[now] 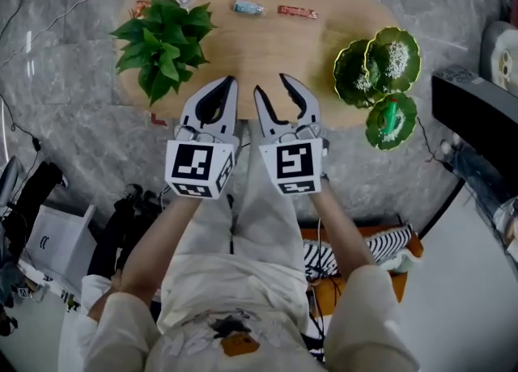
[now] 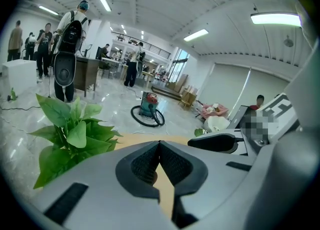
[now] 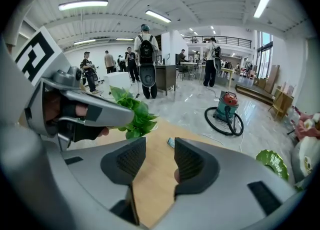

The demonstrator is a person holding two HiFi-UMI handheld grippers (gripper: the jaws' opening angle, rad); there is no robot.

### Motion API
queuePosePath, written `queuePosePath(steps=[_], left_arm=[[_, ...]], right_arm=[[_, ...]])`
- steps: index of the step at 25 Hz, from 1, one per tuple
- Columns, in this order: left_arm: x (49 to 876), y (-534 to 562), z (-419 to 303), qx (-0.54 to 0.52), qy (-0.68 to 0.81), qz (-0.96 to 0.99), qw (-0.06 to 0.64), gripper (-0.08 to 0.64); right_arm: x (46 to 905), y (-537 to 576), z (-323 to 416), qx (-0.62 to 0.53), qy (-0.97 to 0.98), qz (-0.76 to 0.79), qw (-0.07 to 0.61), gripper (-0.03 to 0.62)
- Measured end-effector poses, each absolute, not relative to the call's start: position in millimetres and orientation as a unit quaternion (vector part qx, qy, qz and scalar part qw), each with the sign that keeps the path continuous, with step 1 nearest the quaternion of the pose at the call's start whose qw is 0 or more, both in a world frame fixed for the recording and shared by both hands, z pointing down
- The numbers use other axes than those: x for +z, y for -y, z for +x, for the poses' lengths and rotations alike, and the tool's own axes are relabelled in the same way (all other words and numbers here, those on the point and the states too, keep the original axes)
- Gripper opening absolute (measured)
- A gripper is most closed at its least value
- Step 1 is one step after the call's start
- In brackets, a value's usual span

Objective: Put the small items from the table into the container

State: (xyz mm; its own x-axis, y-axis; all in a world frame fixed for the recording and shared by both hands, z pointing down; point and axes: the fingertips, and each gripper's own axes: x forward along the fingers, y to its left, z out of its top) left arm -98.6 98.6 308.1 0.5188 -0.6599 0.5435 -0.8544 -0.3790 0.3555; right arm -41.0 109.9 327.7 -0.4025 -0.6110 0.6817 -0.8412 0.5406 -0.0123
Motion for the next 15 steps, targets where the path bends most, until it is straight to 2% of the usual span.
queuePosePath(steps=[15], left_arm=[[354.6,-73.0,-105.3,0.155,0.504,0.776,0.346,0.000]], right_arm=[[373.0,-62.4,-52.7,0.181,0.837,0.384,0.346,0.164]])
